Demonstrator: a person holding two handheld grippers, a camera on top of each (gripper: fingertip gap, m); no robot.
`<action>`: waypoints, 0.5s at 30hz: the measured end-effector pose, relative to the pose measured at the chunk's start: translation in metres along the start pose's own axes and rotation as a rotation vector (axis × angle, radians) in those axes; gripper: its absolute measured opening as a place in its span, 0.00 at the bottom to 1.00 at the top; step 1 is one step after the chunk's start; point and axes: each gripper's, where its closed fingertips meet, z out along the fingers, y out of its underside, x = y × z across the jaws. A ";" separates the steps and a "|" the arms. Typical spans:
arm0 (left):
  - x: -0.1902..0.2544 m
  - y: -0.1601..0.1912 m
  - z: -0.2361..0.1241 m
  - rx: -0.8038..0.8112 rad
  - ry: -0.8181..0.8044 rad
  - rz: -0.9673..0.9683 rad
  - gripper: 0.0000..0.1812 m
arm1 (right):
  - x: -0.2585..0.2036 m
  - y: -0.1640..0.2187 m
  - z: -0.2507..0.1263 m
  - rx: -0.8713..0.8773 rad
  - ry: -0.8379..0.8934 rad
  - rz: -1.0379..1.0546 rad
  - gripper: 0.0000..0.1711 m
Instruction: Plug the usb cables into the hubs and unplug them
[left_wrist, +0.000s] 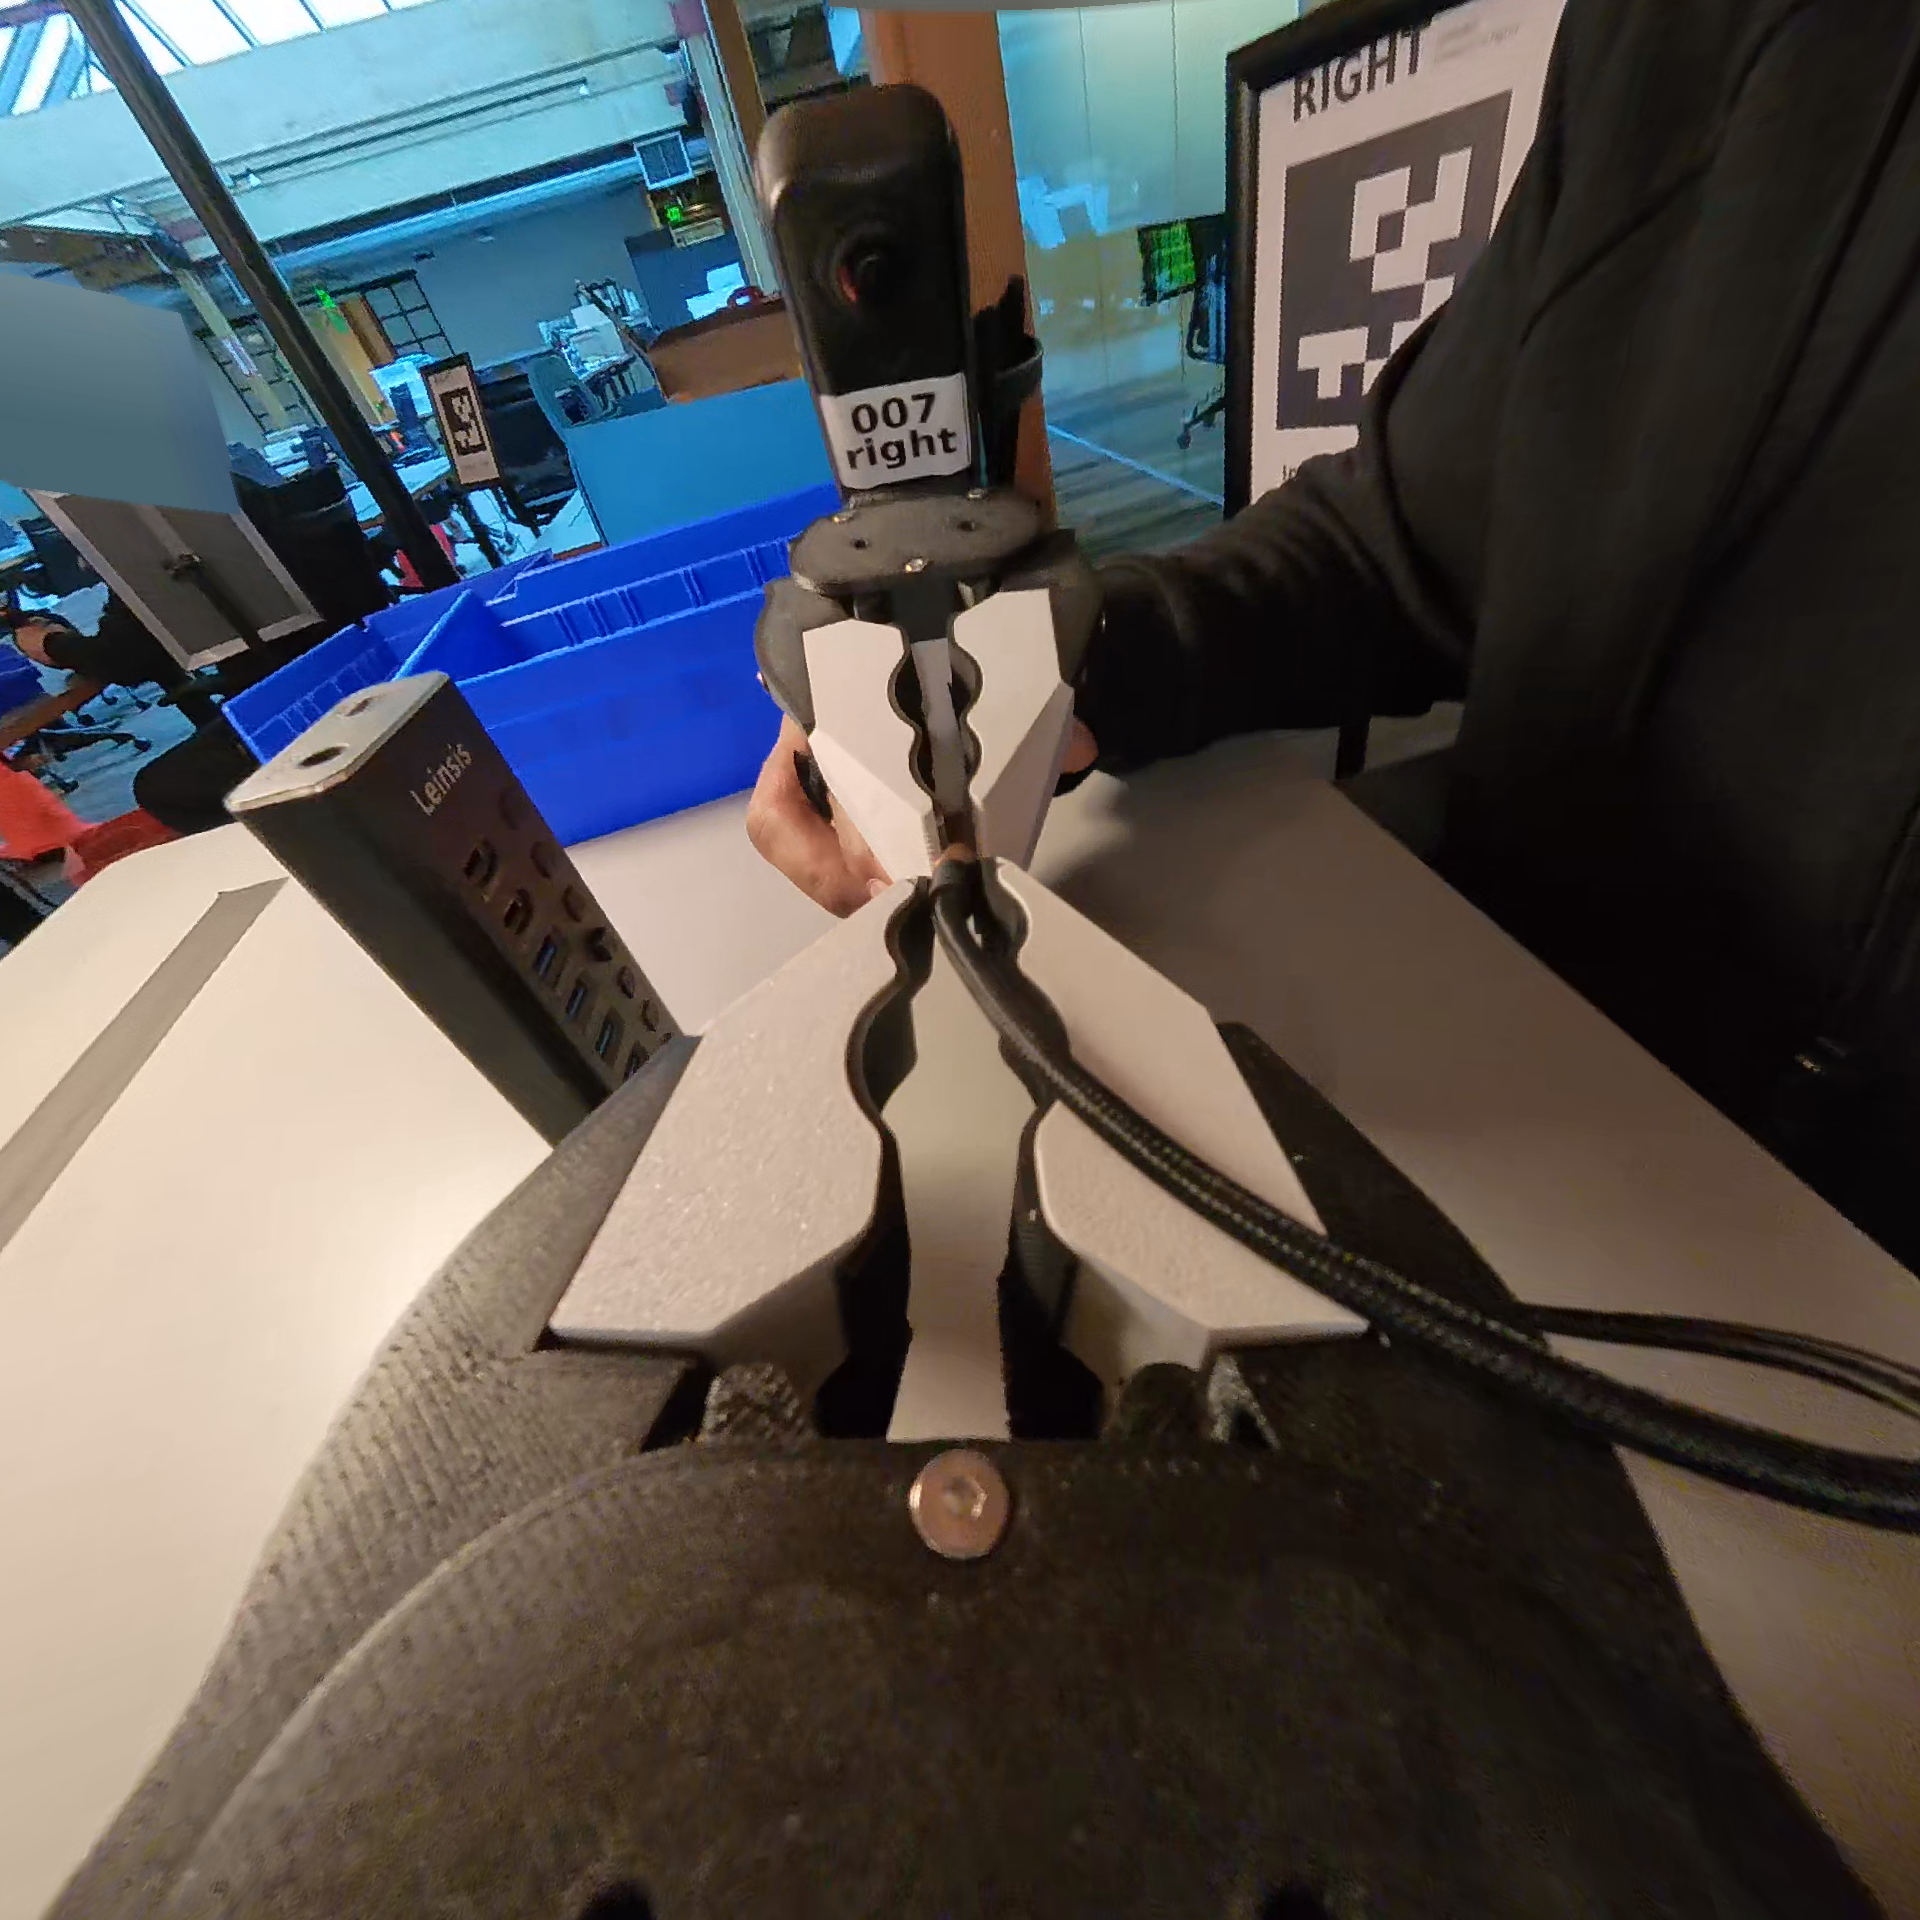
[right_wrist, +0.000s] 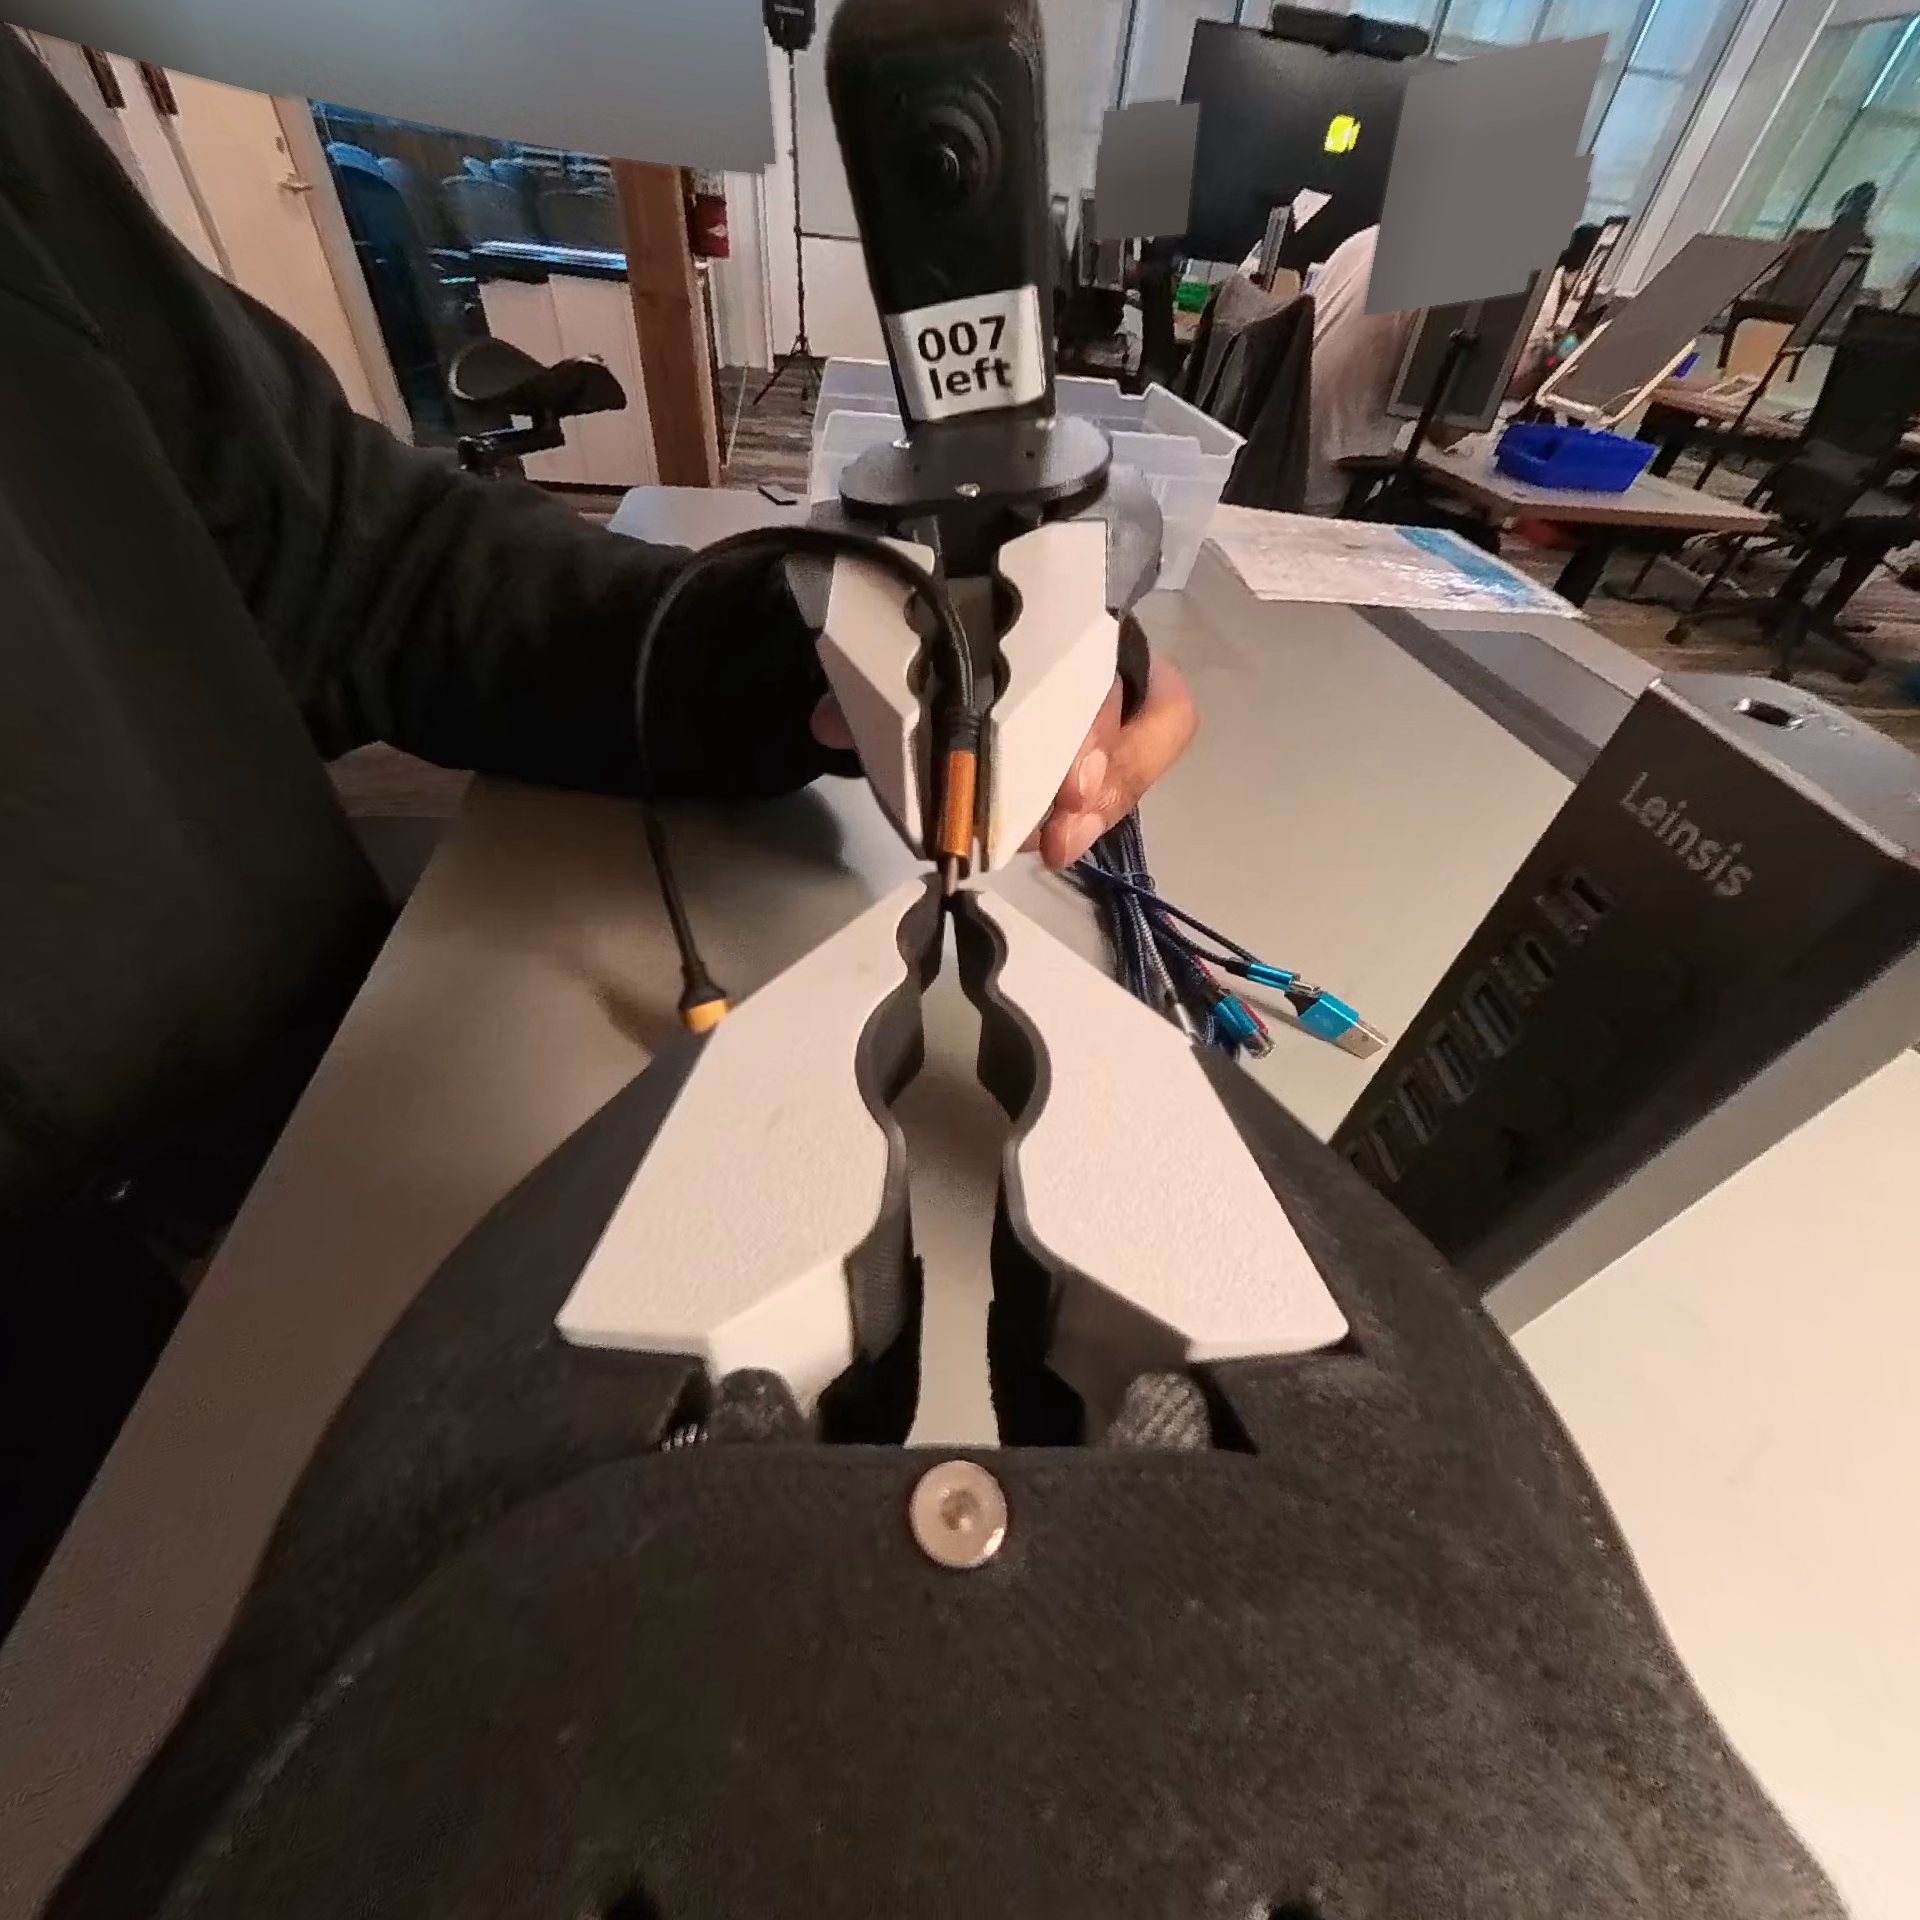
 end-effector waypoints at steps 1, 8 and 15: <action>0.000 0.000 0.000 -0.003 -0.002 0.009 0.06 | 0.000 0.001 0.000 -0.002 -0.004 0.003 0.00; 0.000 -0.004 -0.002 0.026 -0.007 0.028 0.06 | -0.001 0.001 -0.001 -0.003 -0.013 0.012 0.00; -0.005 -0.006 -0.002 0.028 -0.034 0.033 0.05 | 0.004 -0.002 -0.003 0.017 0.018 0.003 0.01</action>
